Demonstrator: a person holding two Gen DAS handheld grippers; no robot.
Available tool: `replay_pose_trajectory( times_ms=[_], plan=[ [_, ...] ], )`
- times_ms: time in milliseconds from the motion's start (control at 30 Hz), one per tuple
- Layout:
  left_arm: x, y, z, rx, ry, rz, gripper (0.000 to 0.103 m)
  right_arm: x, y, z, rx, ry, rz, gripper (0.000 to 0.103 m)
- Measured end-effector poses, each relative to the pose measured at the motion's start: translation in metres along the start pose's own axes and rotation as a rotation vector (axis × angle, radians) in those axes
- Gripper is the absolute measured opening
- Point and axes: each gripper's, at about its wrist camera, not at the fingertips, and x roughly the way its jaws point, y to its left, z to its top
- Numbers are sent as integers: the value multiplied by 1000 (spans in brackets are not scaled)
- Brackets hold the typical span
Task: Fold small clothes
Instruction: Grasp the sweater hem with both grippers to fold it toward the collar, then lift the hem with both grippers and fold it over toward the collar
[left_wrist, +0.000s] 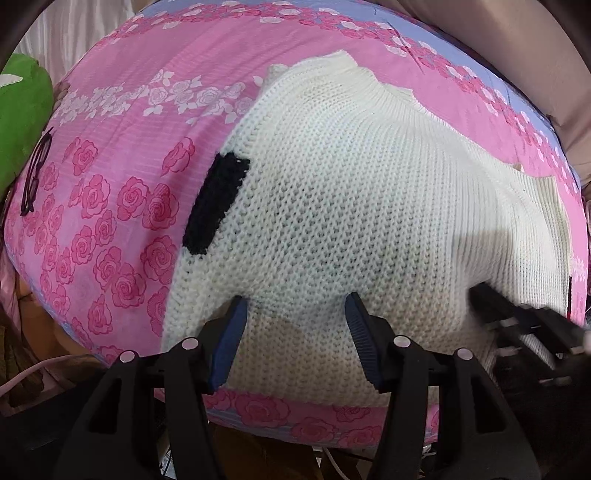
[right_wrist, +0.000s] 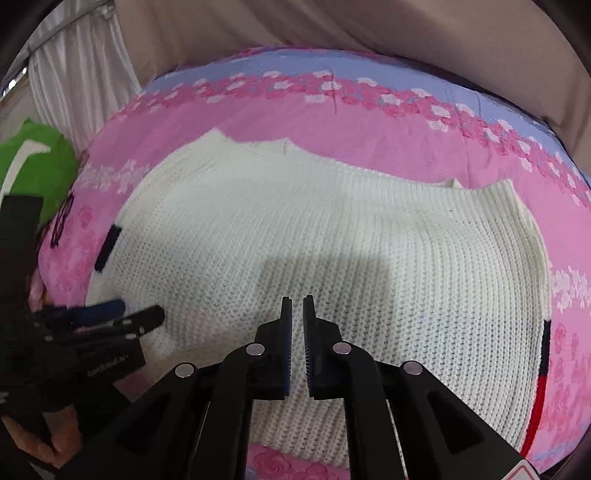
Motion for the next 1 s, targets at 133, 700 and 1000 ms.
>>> replay_pose_trajectory(
  times_ms=[133,700,1000],
  plan=[
    [-3,3,-1,0,8,-7,54,-1,12,-1,-45,-14,-39,11],
    [10,36,65,-145,-24,-1,44,-32,-216,-31,607,-101,-111,19],
    [11,30,69,-135,-28,53,46,-28,-239,-44,601,-80,-152,12]
  ],
)
